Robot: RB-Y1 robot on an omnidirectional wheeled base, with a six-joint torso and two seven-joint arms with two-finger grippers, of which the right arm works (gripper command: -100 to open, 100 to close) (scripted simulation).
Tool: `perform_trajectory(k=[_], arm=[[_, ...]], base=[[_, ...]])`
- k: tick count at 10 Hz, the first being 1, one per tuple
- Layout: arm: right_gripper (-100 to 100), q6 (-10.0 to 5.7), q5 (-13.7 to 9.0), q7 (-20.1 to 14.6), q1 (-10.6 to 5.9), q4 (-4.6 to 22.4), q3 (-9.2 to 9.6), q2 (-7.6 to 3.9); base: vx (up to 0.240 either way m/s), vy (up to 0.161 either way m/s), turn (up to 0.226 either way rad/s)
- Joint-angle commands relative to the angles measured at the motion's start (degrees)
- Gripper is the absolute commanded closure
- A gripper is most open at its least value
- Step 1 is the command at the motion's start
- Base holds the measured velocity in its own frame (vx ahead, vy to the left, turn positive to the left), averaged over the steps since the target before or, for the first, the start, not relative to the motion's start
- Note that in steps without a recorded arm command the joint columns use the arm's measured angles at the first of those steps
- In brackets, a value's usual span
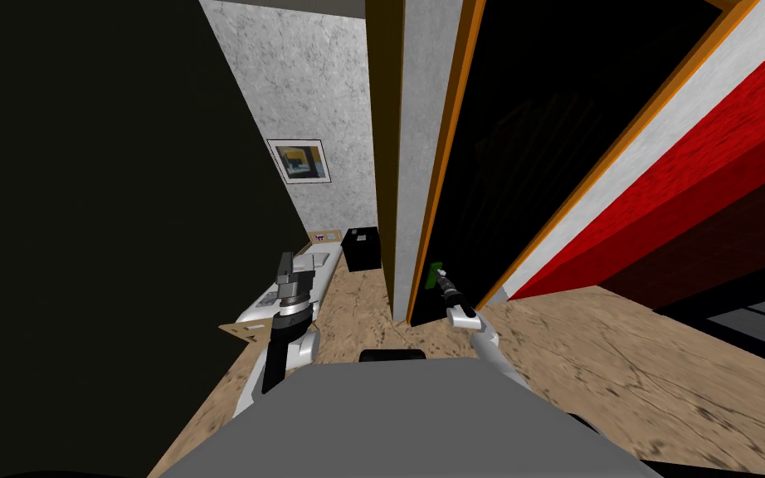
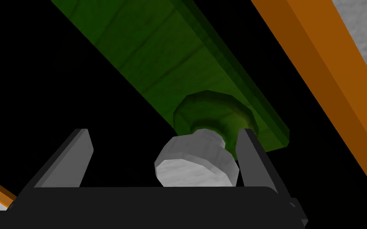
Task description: Pull the door open
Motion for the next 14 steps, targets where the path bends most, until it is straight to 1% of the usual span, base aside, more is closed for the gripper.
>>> perform_trajectory(k=[1, 2, 4, 5, 6, 7, 9, 10, 11, 12, 14], arm=[[100, 2.5, -2.9, -1.0, 1.41, -1.2, -1.19, -1.56], [100, 2.5, -4.5, -1.0, 1.41, -1.2, -1.19, -1.56], [100, 2.5, -4.9, -1.0, 1.41, -1.2, -1.19, -1.56], [100, 3.87, -7.3, -1.7, 1.42, -1.2, -1.27, -1.45], [100, 4.85, -8.7, -1.7, 1.42, -1.2, -1.27, -1.45], [100, 4.85, -10.2, -1.7, 1.42, -1.2, -1.27, -1.45], [100, 4.85, -10.2, -1.7, 1.42, -1.2, -1.27, -1.45], [100, 6.59, -12.7, -2.5, 1.42, -1.3, -1.36, -1.33], [100, 7.31, -14.3, -2.5, 1.42, -1.3, -1.36, -1.33], [100, 7.31, -15.9, -2.5, 1.42, -1.3, -1.36, -1.33], [100, 7.31, -15.9, -2.5, 1.42, -1.3, -1.36, -1.33]], base=[[-0.008, -0.02, -0.012], [-0.009, -0.007, -0.002], [-0.005, 0.001, 0.001], [-0.018, -0.012, -0.002], [-0.019, -0.01, -0.007], [-0.013, 0.003, -0.028], [-0.009, 0.003, 0.002], [-0.011, -0.007, -0.015], [-0.021, -0.013, -0.013], [-0.006, -0.012, -0.025], [-0.008, 0.008, -0.001]])
